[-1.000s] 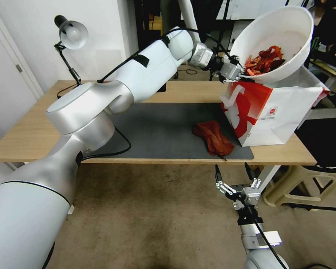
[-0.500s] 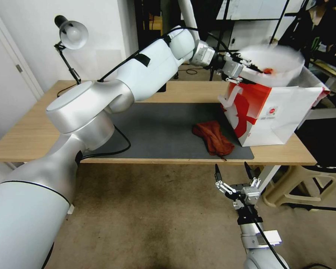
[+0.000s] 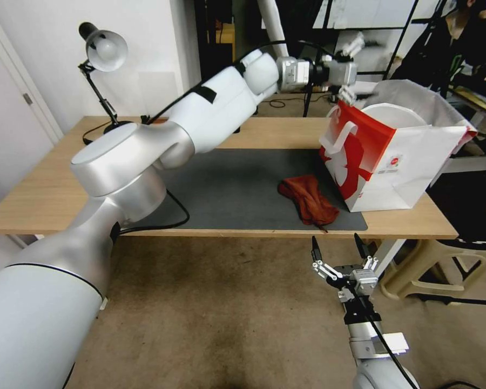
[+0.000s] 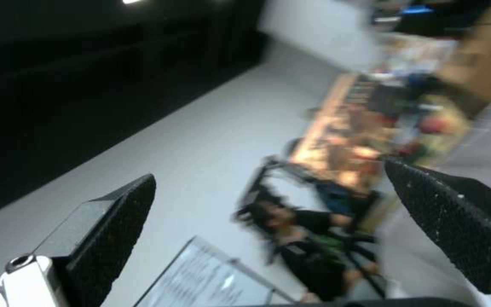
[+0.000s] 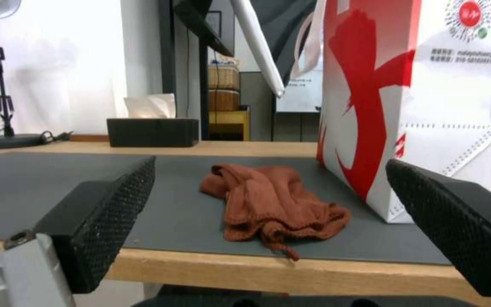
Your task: Sweep shrimp from table into container with towel, then put container into takeout bag.
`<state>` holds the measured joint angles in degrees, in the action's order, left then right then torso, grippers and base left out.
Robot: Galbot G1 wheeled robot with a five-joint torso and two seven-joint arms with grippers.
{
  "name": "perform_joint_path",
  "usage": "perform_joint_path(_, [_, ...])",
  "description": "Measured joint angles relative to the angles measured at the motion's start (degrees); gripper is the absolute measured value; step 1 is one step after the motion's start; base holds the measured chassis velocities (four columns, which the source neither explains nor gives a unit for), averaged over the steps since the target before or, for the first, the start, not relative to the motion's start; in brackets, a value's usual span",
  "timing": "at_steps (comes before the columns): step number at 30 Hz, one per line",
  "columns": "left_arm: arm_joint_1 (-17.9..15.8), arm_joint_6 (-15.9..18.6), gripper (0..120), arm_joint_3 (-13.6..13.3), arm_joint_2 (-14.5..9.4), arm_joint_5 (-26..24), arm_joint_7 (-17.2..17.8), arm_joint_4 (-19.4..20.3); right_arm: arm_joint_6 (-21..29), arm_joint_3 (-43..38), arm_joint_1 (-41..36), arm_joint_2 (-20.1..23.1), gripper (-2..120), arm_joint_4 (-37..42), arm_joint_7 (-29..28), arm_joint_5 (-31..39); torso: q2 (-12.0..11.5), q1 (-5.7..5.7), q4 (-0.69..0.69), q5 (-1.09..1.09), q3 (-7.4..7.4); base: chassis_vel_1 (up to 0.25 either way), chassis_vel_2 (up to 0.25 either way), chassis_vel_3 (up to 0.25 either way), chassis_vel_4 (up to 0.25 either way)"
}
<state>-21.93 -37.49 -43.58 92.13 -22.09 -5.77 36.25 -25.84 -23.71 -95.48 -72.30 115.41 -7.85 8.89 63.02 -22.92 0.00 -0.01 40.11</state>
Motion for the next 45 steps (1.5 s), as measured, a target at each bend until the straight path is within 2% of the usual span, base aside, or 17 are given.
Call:
perform_joint_path(3, [2.3, 4.5, 100, -0.7, 0.0, -4.0, 9.6, 2.9, -0.1, -0.2, -0.1, 0.1, 100, 0.4, -0.3, 0.0, 0.0, 0.00, 0.02, 0.01, 0.00, 0.000, 0.000, 0.000, 0.000])
perform_joint_path(5, [2.8, 6.1, 100, -0.9, 0.0, -5.4, 11.9, 4.1, -0.1, -0.2, -0.1, 0.1, 100, 0.4, -0.3, 0.0, 0.0, 0.00, 0.02, 0.01, 0.00, 0.000, 0.000, 0.000, 0.000])
perform_joint_path(6, [4.3, 10.7, 100, -1.5, 0.0, -9.5, 18.7, 7.8, -0.1, -0.2, -0.1, 0.1, 100, 0.6, -0.4, 0.0, 0.0, 0.00, 0.01, 0.01, 0.00, 0.000, 0.000, 0.000, 0.000])
perform_joint_path(10, [7.8, 19.3, 100, -0.4, 0.0, -16.6, 28.6, 15.2, 0.0, -0.2, 0.0, 0.0, 100, 0.9, -0.6, 0.0, 0.0, 0.00, 0.00, 0.02, 0.00, 0.000, 0.000, 0.000, 0.000])
perform_joint_path(16, [13.4, 22.9, 100, 3.3, -3.9, -18.8, 31.4, 22.8, 0.1, -0.2, 0.0, -0.3, 100, 1.2, -0.6, 0.0, 0.0, 0.00, -0.06, 0.01, -0.01, 0.000, 0.000, 0.000, 0.000])
perform_joint_path(18, [18.8, 23.4, 100, 6.3, -11.6, -18.1, 31.6, 28.7, 0.2, -0.2, -0.1, -0.6, 100, 1.5, -0.7, -0.2, 0.0, -0.01, 0.01, -0.01, 0.00, 0.000, 0.000, 0.000, 0.000])
perform_joint_path(22, [22.6, 23.6, 100, 8.3, -17.1, -17.8, 31.6, 33.4, 0.2, -0.3, -0.2, -0.9, 100, 1.7, -0.7, -0.4, 0.0, -0.01, 0.07, -0.04, 0.00, 0.000, 0.000, 0.000, 0.000])
perform_joint_path(23, [26.9, 23.8, 100, 10.2, -22.5, -17.4, 31.4, 38.8, 0.2, -0.4, -0.4, -1.0, 100, 2.0, -0.8, -0.5, 0.0, 0.00, 0.04, -0.05, 0.00, 0.000, 0.000, 0.000, 0.000])
perform_joint_path(24, [26.9, 23.8, 100, 10.2, -22.5, -17.4, 31.4, 38.8, 0.2, -0.4, -0.4, -1.0, 100, 2.0, -0.8, -0.5, 0.0, 0.00, 0.04, -0.05, 0.00, 0.000, 0.000, 0.000, 0.000])
perform_joint_path(26, [33.5, 24.1, 100, 13.6, -30.1, -17.0, 31.0, 46.2, 0.2, -0.5, -0.3, -1.2, 100, 2.2, -1.0, -0.6, 0.0, 0.00, -0.03, -0.02, -0.01, 0.000, 0.000, 0.000, 0.000])
perform_joint_path(27, [33.5, 24.1, 100, 13.6, -30.1, -17.0, 31.0, 46.2, 0.2, -0.5, -0.3, -1.2, 100, 2.2, -1.0, -0.6, 0.0, 0.00, -0.03, -0.02, -0.01, 0.000, 0.000, 0.000, 0.000])
perform_joint_path(29, [42.4, 24.0, 100, 17.8, -37.8, -15.5, 30.5, 53.1, 0.4, -0.5, 0.0, -1.8, 100, 2.4, -1.2, -0.9, 0.0, 0.00, 0.02, -0.04, 0.00, 0.000, 0.000, 0.000, 0.000])
perform_joint_path(31, [45.7, 23.9, 100, 19.9, -39.6, -14.9, 30.2, 55.0, 0.5, -0.5, 0.1, -2.0, 100, 2.5, -1.2, -1.0, 0.0, 0.00, 0.03, -0.04, -0.01, 0.000, 0.000, 0.000, 0.000])
perform_joint_path(34, [62.0, 22.2, 100, 32.6, -45.3, -11.5, 28.7, 63.3, 1.0, 0.2, 1.5, -2.4, 100, 2.3, -1.2, -1.7, 0.0, 0.01, -0.01, -0.07, -0.01, 0.000, 0.000, 0.000, 0.000])
perform_joint_path(35, [62.0, 22.2, 100, 32.6, -45.3, -11.5, 28.7, 63.3, 1.0, 0.2, 1.5, -2.4, 100, 2.3, -1.2, -1.7, 0.0, 0.01, -0.01, -0.07, -0.01, 0.000, 0.000, 0.000, 0.000])
perform_joint_path(38, [79.6, 19.9, 100, 44.9, -47.6, -7.8, 28.6, 70.4, 2.1, 2.1, 4.9, -1.3, 100, 1.0, -1.1, -1.7, 0.0, 0.01, 0.09, -0.01, -0.01, 0.000, 0.000, 0.000, 0.000])
perform_joint_path(45, [94.9, 15.2, 100, 50.5, -46.7, -2.6, 29.0, 72.2, 1.2, 0.4, 3.2, -2.9, 100, 1.3, -1.2, -2.8, 0.0, 0.01, -0.04, 0.07, -0.01, 0.000, 0.000, 0.000, 0.000])
